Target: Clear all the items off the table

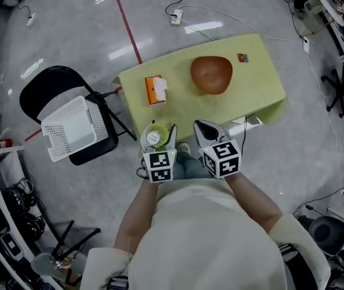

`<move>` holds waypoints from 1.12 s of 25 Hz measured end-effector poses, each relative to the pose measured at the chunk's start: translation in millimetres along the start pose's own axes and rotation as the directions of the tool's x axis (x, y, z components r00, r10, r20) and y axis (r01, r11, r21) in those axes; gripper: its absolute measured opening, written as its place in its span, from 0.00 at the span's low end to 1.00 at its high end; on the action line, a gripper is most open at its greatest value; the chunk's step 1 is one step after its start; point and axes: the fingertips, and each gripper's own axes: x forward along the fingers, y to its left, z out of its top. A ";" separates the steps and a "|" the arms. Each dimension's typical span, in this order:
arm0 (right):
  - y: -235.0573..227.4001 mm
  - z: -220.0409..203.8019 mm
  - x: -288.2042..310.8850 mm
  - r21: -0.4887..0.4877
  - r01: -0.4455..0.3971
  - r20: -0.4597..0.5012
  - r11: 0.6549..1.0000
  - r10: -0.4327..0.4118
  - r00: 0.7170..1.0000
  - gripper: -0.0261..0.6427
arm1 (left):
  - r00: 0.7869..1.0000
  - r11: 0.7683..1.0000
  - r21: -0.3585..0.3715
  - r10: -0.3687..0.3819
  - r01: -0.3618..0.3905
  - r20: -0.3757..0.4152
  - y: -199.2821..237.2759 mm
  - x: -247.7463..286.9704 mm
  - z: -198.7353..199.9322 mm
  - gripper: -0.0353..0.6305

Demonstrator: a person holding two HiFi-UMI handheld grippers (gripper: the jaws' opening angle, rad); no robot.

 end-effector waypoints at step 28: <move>30.2 38.8 2.2 -0.141 -0.180 0.058 0.974 0.189 0.980 0.04 | 0.988 0.985 -0.109 0.142 -0.134 0.067 24.7 -47.8 26.5 0.48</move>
